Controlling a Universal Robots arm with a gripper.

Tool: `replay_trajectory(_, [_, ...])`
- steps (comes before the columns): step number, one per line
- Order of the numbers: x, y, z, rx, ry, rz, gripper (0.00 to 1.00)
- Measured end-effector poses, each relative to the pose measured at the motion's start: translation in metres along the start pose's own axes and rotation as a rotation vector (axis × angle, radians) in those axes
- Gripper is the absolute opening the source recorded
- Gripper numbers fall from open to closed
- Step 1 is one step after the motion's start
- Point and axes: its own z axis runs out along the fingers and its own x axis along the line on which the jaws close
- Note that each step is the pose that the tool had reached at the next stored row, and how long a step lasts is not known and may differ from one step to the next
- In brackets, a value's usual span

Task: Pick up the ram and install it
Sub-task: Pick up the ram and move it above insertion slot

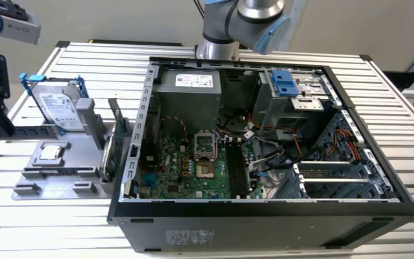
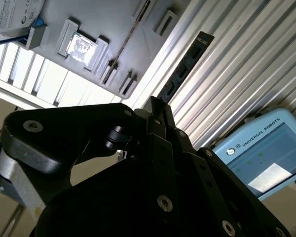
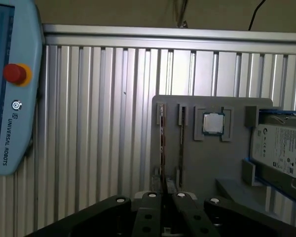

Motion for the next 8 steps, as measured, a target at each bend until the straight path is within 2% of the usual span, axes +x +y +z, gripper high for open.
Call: replay_trajectory(8, [0.0004,0.0000,-0.0085,0.0000,0.0000,0.000,0.00])
